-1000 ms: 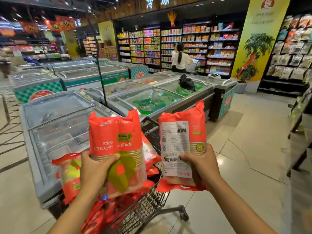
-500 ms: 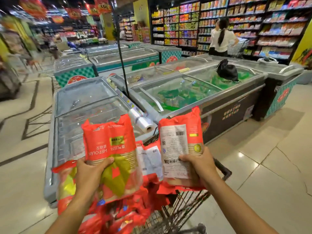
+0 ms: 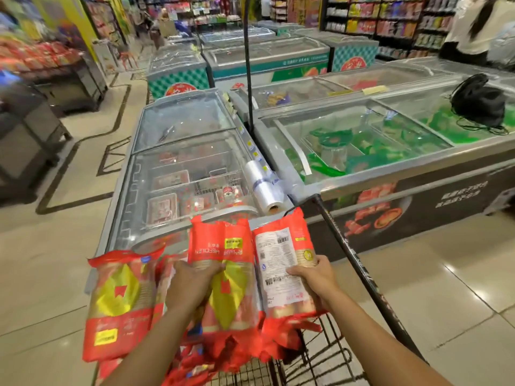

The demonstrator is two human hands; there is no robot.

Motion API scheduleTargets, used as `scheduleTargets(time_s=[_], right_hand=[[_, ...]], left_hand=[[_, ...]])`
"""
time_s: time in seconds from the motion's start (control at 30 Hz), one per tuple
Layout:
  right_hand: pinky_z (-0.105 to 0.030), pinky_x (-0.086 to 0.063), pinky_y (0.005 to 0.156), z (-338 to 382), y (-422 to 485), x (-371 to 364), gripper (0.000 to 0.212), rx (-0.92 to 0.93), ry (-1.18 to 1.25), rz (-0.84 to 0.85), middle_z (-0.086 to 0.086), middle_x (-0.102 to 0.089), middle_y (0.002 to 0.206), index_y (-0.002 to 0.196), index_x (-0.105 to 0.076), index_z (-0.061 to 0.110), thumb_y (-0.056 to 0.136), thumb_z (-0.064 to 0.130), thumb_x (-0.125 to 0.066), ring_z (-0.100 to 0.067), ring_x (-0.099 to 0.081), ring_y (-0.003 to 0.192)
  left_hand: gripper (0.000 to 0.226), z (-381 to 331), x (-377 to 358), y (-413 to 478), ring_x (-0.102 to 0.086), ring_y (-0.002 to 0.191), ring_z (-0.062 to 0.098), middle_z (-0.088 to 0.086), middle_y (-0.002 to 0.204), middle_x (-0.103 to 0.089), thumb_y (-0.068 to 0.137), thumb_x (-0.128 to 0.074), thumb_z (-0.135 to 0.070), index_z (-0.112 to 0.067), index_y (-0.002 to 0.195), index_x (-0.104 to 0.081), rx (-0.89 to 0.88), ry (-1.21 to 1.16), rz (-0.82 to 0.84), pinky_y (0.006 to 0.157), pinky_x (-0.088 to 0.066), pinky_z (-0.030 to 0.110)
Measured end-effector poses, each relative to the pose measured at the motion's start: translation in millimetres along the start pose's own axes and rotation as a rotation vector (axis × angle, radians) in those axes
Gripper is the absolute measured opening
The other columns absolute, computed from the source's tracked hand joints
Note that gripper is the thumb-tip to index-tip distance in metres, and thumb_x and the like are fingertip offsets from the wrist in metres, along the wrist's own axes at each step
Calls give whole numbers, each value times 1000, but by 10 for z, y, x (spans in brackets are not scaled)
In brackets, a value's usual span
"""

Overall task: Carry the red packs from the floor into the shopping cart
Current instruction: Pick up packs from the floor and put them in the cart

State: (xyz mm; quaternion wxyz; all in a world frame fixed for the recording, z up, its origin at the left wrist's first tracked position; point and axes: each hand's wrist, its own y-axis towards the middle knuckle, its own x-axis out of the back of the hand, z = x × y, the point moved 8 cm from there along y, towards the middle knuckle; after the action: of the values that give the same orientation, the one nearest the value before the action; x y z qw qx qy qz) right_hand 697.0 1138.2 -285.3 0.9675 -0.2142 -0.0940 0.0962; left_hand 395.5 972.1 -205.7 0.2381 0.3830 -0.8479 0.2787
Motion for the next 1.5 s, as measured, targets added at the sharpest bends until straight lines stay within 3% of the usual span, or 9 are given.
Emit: scheduleTargets(time_s=[0.2,0.37,0.53,0.67,0.83,1.0,1.1,1.2,1.5], right_hand=[[-32,-59,70,-142,160,-140,47,-97,-113,33,-9,-74,97,105,-57,6,72,0,-90,-21,-72,82],[-49,-59,89,-455,424,-153,59,-77,-266,-49,-4,-75,102,101,-55,22,58,40,-91,-26,-73,90],[-42,-45,100,33,-64,-211,54,84,-693,-148,-16,-58,131,130,-47,6,91,35,-72,-36,-56,123],[-40,-42,105,289,-336,-311,54,208,-965,-176,-10,-54,139,138,-43,11,97,42,-58,-30,-51,129],[-42,-33,117,643,-601,-607,64,413,-1079,-107,-12,-45,154,154,-36,11,102,46,-50,-31,-42,142],[-53,-47,108,1241,-1363,-1087,65,722,-1182,-226,-17,-61,140,142,-57,10,83,36,-66,-38,-57,131],[-55,-54,97,1507,-1954,-1427,69,856,-1229,-244,-19,-68,128,129,-67,9,67,37,-80,-40,-65,120],[-54,-52,100,1719,-2584,-1698,62,978,-1224,-295,-18,-67,132,132,-66,11,79,43,-63,-37,-64,122],[-58,-50,105,1842,-3983,-2701,76,1141,-1177,-216,-20,-62,140,138,-61,9,73,46,-67,-38,-61,128]], left_hand=[[93,-142,-323,62,-65,117,39,17,127,-67,70,-78,-72,-10,129,-42,-6,171,-55,87,-46,44],[89,-104,-434,105,-62,119,40,17,132,-64,76,-74,-72,-10,131,-42,-40,200,-59,91,-50,49],[100,-95,-525,69,-61,121,39,15,136,-62,73,-72,-72,-11,144,-37,-64,49,27,97,-51,51],[88,-96,-458,-35,-57,129,35,15,145,-57,86,-79,-41,-10,153,-32,-132,-62,119,103,-48,47],[104,-258,-257,-214,-45,143,32,10,157,-45,72,-60,-61,-14,160,-31,-336,50,123,115,-40,48],[109,-611,448,-741,-27,155,32,13,170,-25,75,-16,-74,-10,162,-27,-652,451,-46,126,-20,44],[80,-668,985,-1051,-49,141,42,20,158,-45,90,-40,-57,-6,152,-48,-826,541,-227,115,-40,57],[74,-603,1428,-1271,-61,127,45,23,143,-60,86,-45,-52,-4,139,-61,-881,638,-305,105,-50,61],[78,144,3035,-1785,-56,133,42,19,149,-55,80,-57,-52,-8,145,-57,-803,689,-536,109,-44,61]])
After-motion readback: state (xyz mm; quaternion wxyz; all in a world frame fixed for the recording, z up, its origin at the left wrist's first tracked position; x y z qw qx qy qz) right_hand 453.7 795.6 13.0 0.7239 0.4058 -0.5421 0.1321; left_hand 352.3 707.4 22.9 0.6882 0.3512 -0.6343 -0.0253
